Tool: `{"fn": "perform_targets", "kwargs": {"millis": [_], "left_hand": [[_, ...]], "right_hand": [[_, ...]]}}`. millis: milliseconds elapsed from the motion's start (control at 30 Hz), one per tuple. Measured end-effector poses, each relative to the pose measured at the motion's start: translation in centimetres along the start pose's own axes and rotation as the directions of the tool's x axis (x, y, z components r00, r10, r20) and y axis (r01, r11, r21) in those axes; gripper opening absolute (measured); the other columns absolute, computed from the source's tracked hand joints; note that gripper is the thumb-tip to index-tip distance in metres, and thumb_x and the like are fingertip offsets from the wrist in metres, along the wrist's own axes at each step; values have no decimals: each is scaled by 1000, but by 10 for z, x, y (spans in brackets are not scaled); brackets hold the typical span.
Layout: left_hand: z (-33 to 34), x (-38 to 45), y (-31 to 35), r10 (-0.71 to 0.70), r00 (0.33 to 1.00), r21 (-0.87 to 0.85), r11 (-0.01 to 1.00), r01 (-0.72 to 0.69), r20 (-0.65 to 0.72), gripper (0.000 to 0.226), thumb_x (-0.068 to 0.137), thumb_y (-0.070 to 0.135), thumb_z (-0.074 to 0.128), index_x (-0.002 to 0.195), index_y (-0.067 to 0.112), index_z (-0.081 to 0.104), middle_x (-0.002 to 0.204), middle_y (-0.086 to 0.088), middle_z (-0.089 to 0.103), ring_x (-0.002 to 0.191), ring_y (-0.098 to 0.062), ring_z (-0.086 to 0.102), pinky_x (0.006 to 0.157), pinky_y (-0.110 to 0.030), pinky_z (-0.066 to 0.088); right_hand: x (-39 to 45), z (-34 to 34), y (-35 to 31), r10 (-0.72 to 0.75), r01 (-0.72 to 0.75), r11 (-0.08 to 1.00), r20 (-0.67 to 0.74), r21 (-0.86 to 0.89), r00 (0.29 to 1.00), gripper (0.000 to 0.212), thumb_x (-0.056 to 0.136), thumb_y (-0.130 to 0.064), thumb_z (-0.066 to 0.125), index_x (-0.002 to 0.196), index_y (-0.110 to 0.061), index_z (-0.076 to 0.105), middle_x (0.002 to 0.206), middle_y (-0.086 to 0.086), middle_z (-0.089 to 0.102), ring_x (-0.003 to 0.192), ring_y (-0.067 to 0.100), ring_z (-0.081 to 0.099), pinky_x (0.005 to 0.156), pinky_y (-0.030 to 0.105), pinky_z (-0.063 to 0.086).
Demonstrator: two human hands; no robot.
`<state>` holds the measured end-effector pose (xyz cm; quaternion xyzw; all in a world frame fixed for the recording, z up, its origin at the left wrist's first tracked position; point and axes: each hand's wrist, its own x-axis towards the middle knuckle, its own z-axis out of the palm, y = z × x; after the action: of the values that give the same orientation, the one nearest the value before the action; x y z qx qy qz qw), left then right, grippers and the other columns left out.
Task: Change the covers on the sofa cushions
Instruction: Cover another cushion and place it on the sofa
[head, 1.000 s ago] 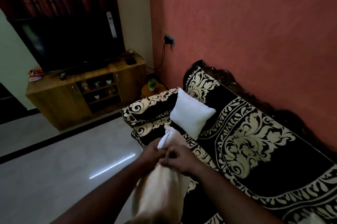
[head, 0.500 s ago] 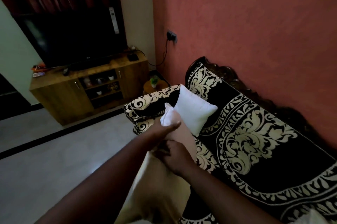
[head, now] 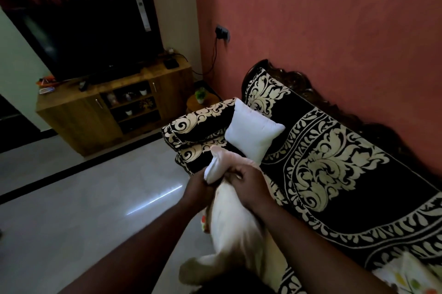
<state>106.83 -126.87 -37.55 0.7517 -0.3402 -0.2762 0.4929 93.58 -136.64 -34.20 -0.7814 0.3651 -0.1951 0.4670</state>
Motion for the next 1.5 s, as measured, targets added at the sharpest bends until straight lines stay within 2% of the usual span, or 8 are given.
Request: {"fn": "perform_targets", "kwargs": {"millis": [233, 400, 567, 767, 1033, 1167, 1367, 1500], "left_hand": [[-41, 24, 24, -22, 997, -357, 934, -7, -79, 29, 86, 15, 79, 113, 10, 71, 105, -9, 77, 101, -25, 73, 84, -41, 60], [-59, 28, 22, 11, 998, -440, 898, 20, 68, 46, 85, 13, 77, 129, 9, 64, 122, -17, 71, 117, -34, 66, 97, -53, 54], [-63, 17, 18, 31, 965, -340, 938, 62, 261, 44, 92, 6, 71, 135, 8, 58, 128, -15, 68, 123, -31, 63, 104, -54, 50], [-56, 7, 23, 26, 903, -309, 943, 119, 428, 52, 92, 4, 71, 140, 10, 53, 133, -16, 65, 127, -33, 59, 106, -54, 48], [-72, 56, 76, -287, 860, -114, 924, 364, 422, 72, 86, 77, 42, 122, 19, 64, 114, -12, 73, 104, -24, 72, 94, -42, 56], [-79, 83, 99, -532, 708, 464, 827, 317, 464, 90, 71, 96, 27, 139, 40, 48, 131, -11, 64, 118, -28, 62, 100, -46, 44], [-14, 65, 84, -141, 922, 443, 896, -36, 360, 106, 54, 67, 90, 140, 21, 49, 124, 12, 53, 115, -14, 54, 98, -26, 43], [10, 60, 42, -75, 936, 546, 827, -134, 344, 109, 45, 79, 80, 142, 39, 48, 129, 13, 63, 117, -13, 61, 98, -32, 49]], "right_hand": [[-3, -41, 28, -17, 223, 874, 432, -432, 902, 79, 72, -97, 34, 74, -21, 59, 73, -6, 61, 75, 13, 58, 71, 37, 44], [15, -63, 75, 11, 390, 673, 535, -629, 845, 53, 80, -73, 55, 115, -33, 65, 122, -12, 67, 120, 18, 57, 101, 40, 33], [44, -88, 55, -255, 456, 582, 381, -673, 888, 56, 69, -79, 45, 87, -32, 67, 85, -13, 67, 92, 19, 64, 88, 35, 37], [49, -105, 50, -44, 534, 388, 564, -751, 825, 63, 68, -85, 54, 80, -24, 62, 80, -14, 56, 82, 15, 58, 89, 38, 33], [26, -57, 58, -114, 499, 310, 489, -809, 865, 50, 80, -62, 68, 111, -24, 73, 123, 0, 68, 122, 25, 54, 104, 43, 27], [12, -41, 63, -149, 553, 240, 532, -798, 833, 46, 64, -57, 82, 95, -23, 77, 100, -3, 73, 106, 24, 63, 95, 41, 34], [-2, -6, 57, -500, 723, 174, 573, -668, 649, 12, 74, -39, 71, 82, -29, 72, 81, -9, 67, 83, 20, 63, 94, 39, 38], [-15, -14, 72, -170, 692, 275, 675, -667, 718, 41, 77, -63, 52, 86, -28, 71, 82, -8, 69, 85, 20, 66, 87, 39, 46]]}}
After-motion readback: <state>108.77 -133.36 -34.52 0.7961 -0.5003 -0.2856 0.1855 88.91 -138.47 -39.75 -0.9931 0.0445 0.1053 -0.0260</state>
